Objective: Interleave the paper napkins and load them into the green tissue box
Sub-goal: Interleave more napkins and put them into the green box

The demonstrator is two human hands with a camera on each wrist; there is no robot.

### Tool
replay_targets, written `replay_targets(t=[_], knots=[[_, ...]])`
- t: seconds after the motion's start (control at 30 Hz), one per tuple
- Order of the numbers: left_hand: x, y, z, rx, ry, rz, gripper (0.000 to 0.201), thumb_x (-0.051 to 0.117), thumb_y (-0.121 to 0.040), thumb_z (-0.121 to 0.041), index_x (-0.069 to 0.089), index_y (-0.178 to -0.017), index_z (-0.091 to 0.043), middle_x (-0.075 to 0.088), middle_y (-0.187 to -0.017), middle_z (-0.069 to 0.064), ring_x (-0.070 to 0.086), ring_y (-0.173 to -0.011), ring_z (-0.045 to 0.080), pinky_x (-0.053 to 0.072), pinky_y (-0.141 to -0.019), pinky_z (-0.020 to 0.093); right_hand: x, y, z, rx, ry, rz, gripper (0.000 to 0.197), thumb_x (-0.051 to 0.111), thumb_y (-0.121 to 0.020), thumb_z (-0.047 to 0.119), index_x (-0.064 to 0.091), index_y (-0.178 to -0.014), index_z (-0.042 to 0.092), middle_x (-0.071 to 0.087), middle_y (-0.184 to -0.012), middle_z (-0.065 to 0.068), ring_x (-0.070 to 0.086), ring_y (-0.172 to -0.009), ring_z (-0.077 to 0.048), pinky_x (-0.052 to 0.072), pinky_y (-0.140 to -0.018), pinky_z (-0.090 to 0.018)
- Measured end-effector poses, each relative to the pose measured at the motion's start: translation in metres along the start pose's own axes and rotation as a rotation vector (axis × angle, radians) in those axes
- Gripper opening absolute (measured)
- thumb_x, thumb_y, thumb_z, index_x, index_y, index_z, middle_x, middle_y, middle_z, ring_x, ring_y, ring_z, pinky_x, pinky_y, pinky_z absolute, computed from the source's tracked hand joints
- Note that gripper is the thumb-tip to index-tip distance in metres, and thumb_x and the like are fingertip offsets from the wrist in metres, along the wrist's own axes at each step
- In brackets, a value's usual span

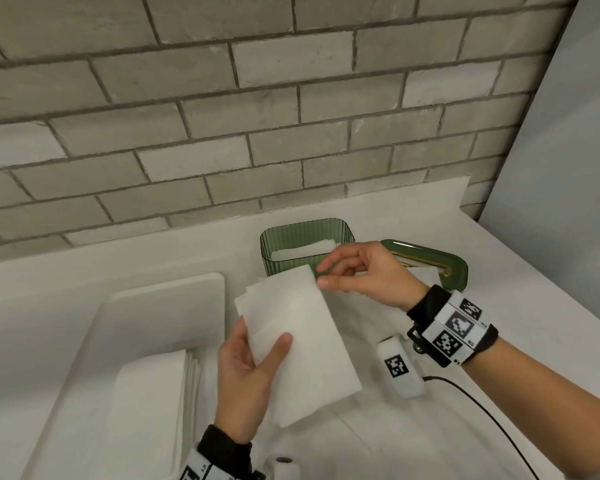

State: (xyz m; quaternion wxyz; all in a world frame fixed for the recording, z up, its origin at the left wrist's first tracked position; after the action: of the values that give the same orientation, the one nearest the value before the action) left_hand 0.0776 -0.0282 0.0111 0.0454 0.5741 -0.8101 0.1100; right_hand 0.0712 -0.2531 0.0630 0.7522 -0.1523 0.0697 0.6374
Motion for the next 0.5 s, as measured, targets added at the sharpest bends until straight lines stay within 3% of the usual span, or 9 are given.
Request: replay_targets(t=[0.07, 0.13, 0.23, 0.3, 0.4, 0.5], knots=[[-0.016, -0.003, 0.001, 0.003, -0.008, -0.076, 0.037, 0.067, -0.083, 0.008, 0.065, -0.116, -0.009, 0.076, -0.109, 0.004, 0.071, -0.102, 0.026, 0.06, -0.073, 0.026, -0.008, 0.005, -0.02, 0.021, 0.229, 0.013, 0.021, 0.083, -0.075, 0.024, 0.073, -0.091, 0.014, 0.068, -0.068, 0.003, 0.053, -0.057, -0.001, 0.042, -0.061, -0.014], [-0.029, -0.005, -0.003, 0.034, -0.017, -0.13, 0.053, 0.067, -0.083, 0.009, 0.059, -0.129, -0.015, 0.073, -0.117, 0.002, 0.069, -0.109, 0.025, 0.061, -0.081, 0.031, -0.01, 0.015, -0.044, 0.12, 0.523, 0.16, 0.023, 0.083, -0.073, 0.03, 0.072, -0.092, 0.023, 0.071, -0.076, 0.008, 0.055, -0.06, 0.001, 0.042, -0.063, -0.017], [-0.041, -0.005, -0.01, 0.091, -0.002, -0.15, 0.09, 0.062, -0.084, 0.017, 0.035, -0.147, -0.042, 0.073, -0.118, -0.006, 0.07, -0.107, 0.013, 0.059, -0.087, 0.029, -0.006, 0.038, -0.075, 0.371, 0.753, 0.421, 0.048, 0.083, -0.071, 0.041, 0.068, -0.112, 0.022, 0.065, -0.101, 0.006, 0.056, -0.079, -0.004, 0.044, -0.072, -0.017], [-0.043, -0.004, -0.01, 0.094, 0.008, -0.141, 0.099, 0.061, -0.085, 0.018, 0.028, -0.147, -0.052, 0.074, -0.116, -0.005, 0.071, -0.104, 0.013, 0.059, -0.085, 0.029, -0.001, 0.048, -0.087, 0.448, 0.814, 0.447, 0.07, 0.08, -0.07, 0.049, 0.056, -0.129, 0.021, 0.055, -0.116, 0.004, 0.052, -0.097, -0.009, 0.044, -0.082, -0.02], [-0.039, -0.002, -0.007, 0.123, -0.09, -0.115, 0.084, 0.063, -0.084, 0.016, 0.042, -0.145, -0.038, 0.065, -0.13, -0.009, 0.065, -0.114, 0.008, 0.056, -0.09, 0.022, 0.007, 0.051, -0.096, 0.431, 0.96, 0.394, 0.09, 0.078, -0.065, 0.056, 0.043, -0.14, 0.022, 0.043, -0.128, -0.001, 0.04, -0.118, -0.021, 0.041, -0.099, -0.035], [-0.035, 0.0, -0.003, 0.106, -0.183, -0.075, 0.051, 0.066, -0.085, 0.011, 0.064, -0.124, -0.021, 0.067, -0.123, -0.021, 0.062, -0.113, -0.003, 0.05, -0.083, 0.009, 0.008, 0.046, -0.096, 0.441, 1.027, 0.338, 0.085, 0.081, -0.058, 0.058, 0.05, -0.129, 0.023, 0.045, -0.124, 0.001, 0.039, -0.114, -0.022, 0.038, -0.096, -0.036]])
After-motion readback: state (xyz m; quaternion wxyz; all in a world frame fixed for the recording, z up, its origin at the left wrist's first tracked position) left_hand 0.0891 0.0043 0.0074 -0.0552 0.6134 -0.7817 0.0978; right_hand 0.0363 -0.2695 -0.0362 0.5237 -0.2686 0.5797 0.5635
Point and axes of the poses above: each hand's wrist, its own y-axis away from the middle knuckle, its own x-axis out of the palm, z = x × y, the point moved 4 cm from there along -y, towards the middle knuckle
